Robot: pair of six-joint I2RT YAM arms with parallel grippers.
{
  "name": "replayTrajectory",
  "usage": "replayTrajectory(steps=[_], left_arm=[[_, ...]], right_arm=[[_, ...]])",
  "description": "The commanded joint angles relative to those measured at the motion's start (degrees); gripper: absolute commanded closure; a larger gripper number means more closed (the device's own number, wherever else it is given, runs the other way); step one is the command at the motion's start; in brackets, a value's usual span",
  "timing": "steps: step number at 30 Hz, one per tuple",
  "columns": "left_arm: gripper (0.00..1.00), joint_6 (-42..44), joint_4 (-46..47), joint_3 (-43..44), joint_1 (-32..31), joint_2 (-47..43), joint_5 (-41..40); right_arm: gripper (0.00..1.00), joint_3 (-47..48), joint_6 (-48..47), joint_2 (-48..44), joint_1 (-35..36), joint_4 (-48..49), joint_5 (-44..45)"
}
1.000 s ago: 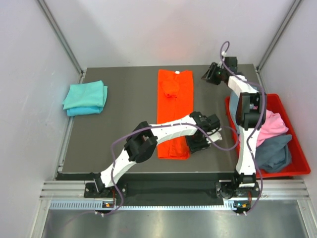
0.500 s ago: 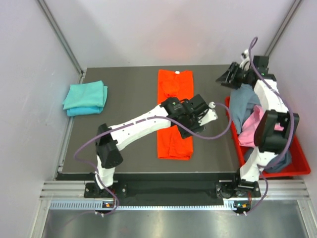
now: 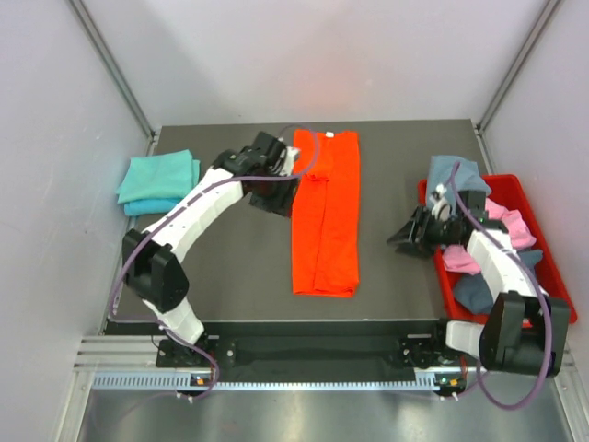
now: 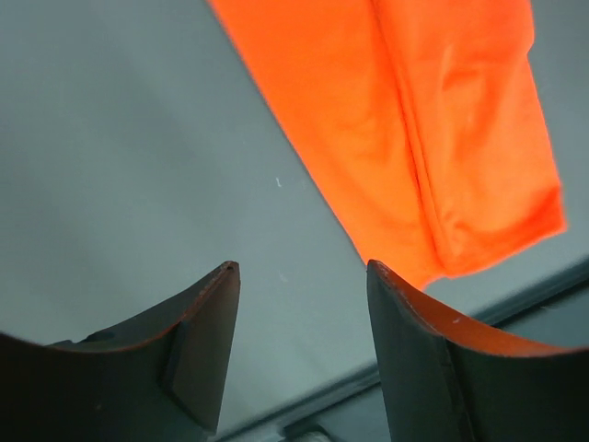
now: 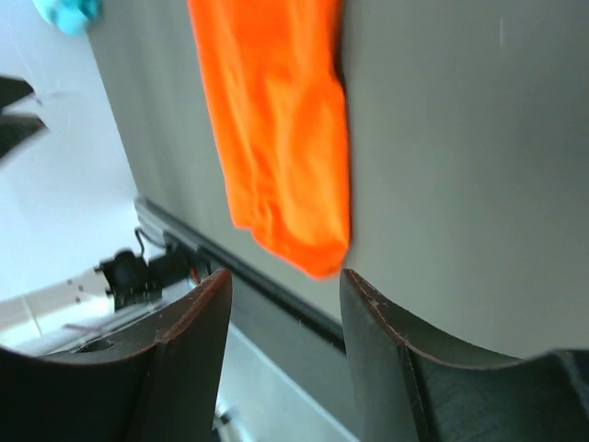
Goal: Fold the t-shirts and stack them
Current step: Fold the tshirt
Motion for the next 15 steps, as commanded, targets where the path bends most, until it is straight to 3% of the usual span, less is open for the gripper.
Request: replayTrajectory(steps=[1,2,5,15], left_arm=[[0.38,-15.2,5.1,-8.2,5.7,-5.8,17.1],[0.38,-18.3,9.9,-14.7,8.2,-8.9,22.5],[0.40,-27.7,14.7,-24.5,8.6,-11.3,28.5],[0.47,-37.2,28.6,-38.7,9.2,-6.0,34.8]], right_arm=[[0.49,-6.7,0.6,-3.4,0.1,-2.6,-2.2],[0.49,-10.5,0.5,-3.6,0.1,-2.5,-2.9],[0.49,-14.1,2.8,-5.5,2.3,0.1,-1.8],[0.50,-13.7,8.3,6.0,8.9,6.6,-2.1]])
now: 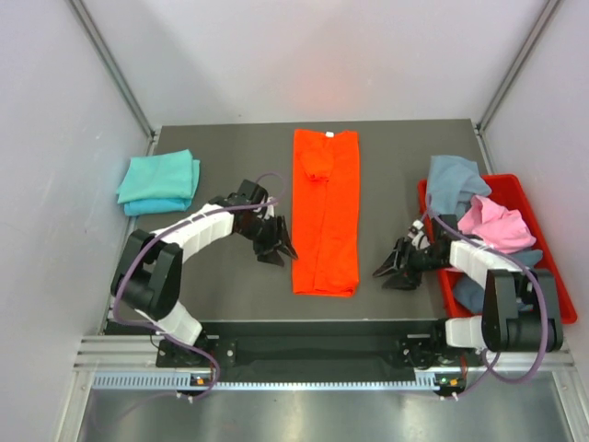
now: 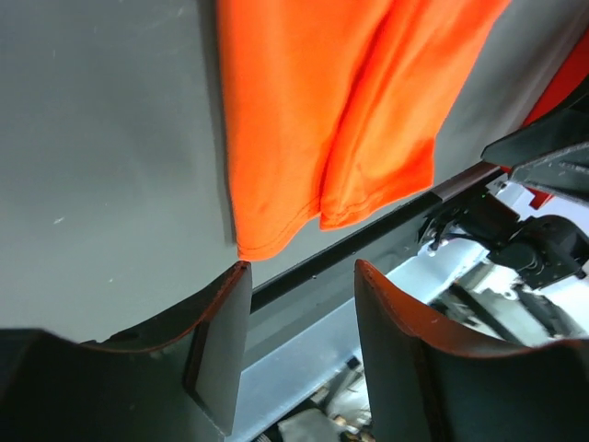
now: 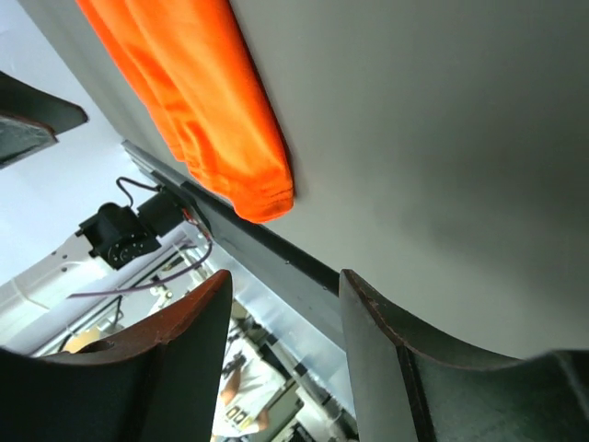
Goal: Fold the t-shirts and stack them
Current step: Fold the tshirt
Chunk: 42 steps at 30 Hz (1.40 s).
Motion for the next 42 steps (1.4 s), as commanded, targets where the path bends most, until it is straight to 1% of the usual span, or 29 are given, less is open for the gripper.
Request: replayTrajectory(steps=[1,5,9,14,20,24,30,33,42], left_arm=[[0.47,-5.6,7.4,-3.3,0.2,0.6,3.4],[0.47,-5.6,6.9,-6.2,0.3,0.8,2.9],[0.47,-5.5,7.2,-6.7,0.2,2.3,3.3],[0.47,-5.8,7.4,-6.0,-0.1,5.1,3.4],[0.48,-6.4,7.1,-6.9,-1.1,6.0,3.3],[0.48,-7.1,8.3,-7.9,-1.8,5.9,3.8],[0.50,-8.5,9.3,-8.6,-2.6,6.8,4.2],[0.52,-8.7,9.3,-8.4,-3.1,7.0,4.2],[0.55,-9.1,9.3,-8.8,-4.3,7.2,4.6]], right_arm=[[0.49,1.7,4.1,2.6,3.8,5.8,-0.7],[0.50,1.3,5.4,4.8,5.3,7.7,0.4],[0.49,1.2,7.9,5.5,7.1,11.2,0.3],[0.50,1.3,9.7,8.8,8.4,12.9,0.4],[0.49,3.0,12.3,14.3,12.5,16.0,-0.3],[0.50,3.6,14.4,16.7,16.3,18.4,-1.4],[0.51,5.3,16.4,19.2,19.2,19.4,-1.6],[0.54,5.5,16.2,19.4,19.3,18.0,-1.4],[0.56,2.3,15.7,16.8,19.3,16.7,-0.8]])
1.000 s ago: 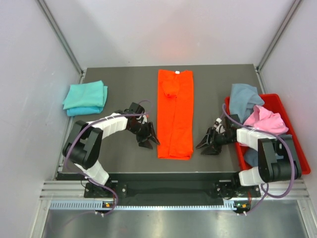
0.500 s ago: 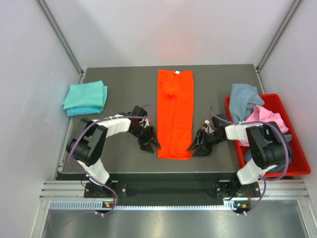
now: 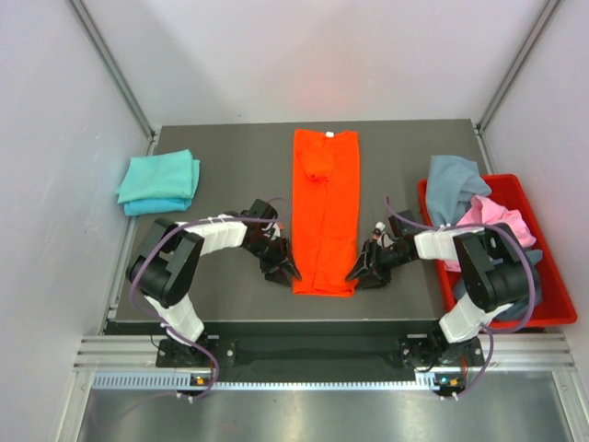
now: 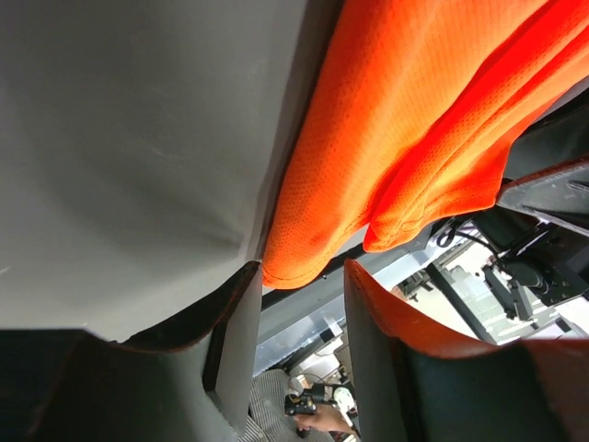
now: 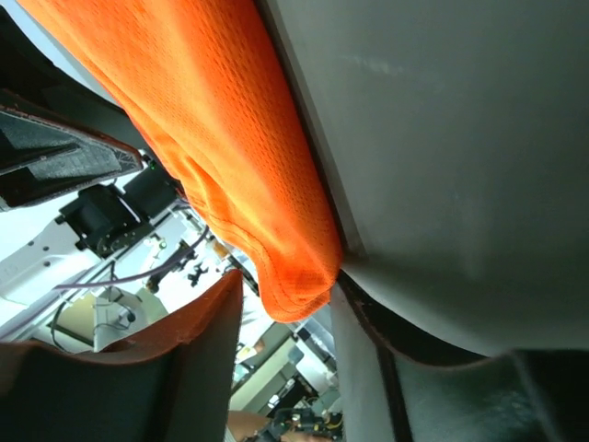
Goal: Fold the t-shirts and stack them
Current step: Fold the tshirt
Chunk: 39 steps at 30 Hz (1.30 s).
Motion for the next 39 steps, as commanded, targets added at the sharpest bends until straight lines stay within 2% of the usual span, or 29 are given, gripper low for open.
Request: replayTrajectory(steps=[1,4,6,8,9,10,11,13,21,29,35,39], left_arm=[[0.55,-0.7,1.3,-0.7,-1.1,-0.1,1.4],[0.61,-0.8,1.8,-1.5,-1.6,-0.2,1.7],[0.73,-0.8,2.1,-2.0,-1.8,-0.3,2.0],[0.80,-0.7,1.8,-2.3,-1.9,-0.4,1.8],[0.87,-0.4,1.8,-2.5,-1.9,-0.5,1.8],[0.91,-0.3,1.9,-2.7,-1.9,-0.7,1.7],[0.94,-0.2,1.8,-2.6,-1.9,-0.8,1.6],[1.00,0.4,1.8,-2.2,-1.9,-1.3,1.5],[1.00,2.9,-0.7,-2.5,-1.4,-2.7,-2.8],[1.00,4.2,1.1,-3.8,1.3,-1.6,-1.5],[1.00,10.1,-6.2,3.5,1.3,-4.6,-2.8],[1.00,12.0,-6.2,8.9,1.3,-7.9,-3.3]], right_arm=[[0.58,-2.3,1.2,-1.8,0.9,-1.5,0.1],[0.67,-2.7,1.2,-1.9,0.8,-0.7,0.3],[0.74,-2.4,0.5,-1.9,0.9,-0.8,0.5],[0.83,-1.7,0.0,-2.0,0.9,-0.8,0.4],[0.87,-1.6,-0.2,-2.2,0.8,-0.4,0.3],[0.95,-1.6,-0.4,-2.5,0.9,-0.3,0.5],[1.00,-1.7,-0.6,-2.8,0.9,-0.6,1.2],[1.00,-2.3,-0.6,-3.4,0.8,-0.5,1.4],[1.00,-3.6,-3.5,-6.7,0.7,-3.2,5.4],[1.00,-1.9,-7.8,-6.4,-1.2,-5.8,7.8],[1.00,3.5,-13.2,-11.2,-2.0,-10.8,10.1],[1.00,5.9,-14.4,-15.3,-2.4,-11.6,11.2]])
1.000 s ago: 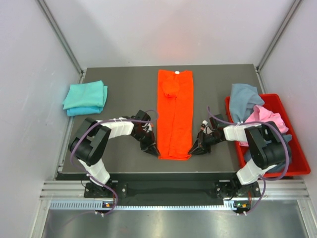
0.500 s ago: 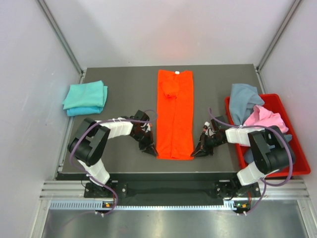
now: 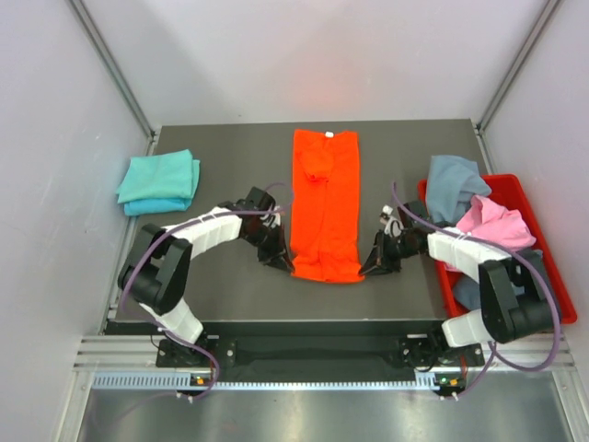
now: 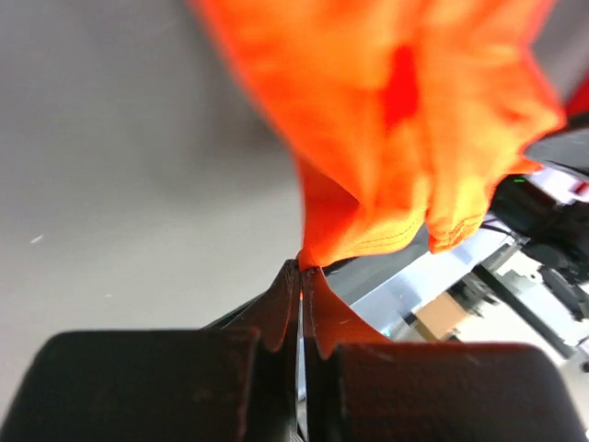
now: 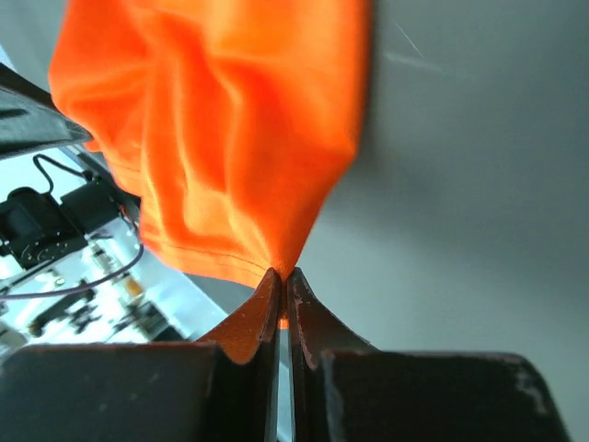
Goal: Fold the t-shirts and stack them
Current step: Fold the tshirt
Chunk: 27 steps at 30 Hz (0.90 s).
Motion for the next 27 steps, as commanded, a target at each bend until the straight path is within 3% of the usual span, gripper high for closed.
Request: replayTrajectory(steps=[1,10,17,27], left_arm=[[1.00,3.7,-1.1,5.6,0.3,-5.1,-1.0],[1.00,9.8,-6.2,18.7,1.0,-7.1,-5.1],[1.00,12.9,-5.9,32.8,4.5,2.0,-5.6],[1.00,11.8,-2.9,41.3,7.9,13.8,-4.9]], right_arm=[[1.00,4.0,-4.0,-4.9,-0.8,-2.8,2.6],[1.00,16.4,-7.5,-5.8,-5.9,-5.6,5.1],[1.00,27.2,-7.7,1.0,-8.8,-2.0,5.4],[1.00,43.1,-8.7,14.8,-8.7,0.0,5.6]])
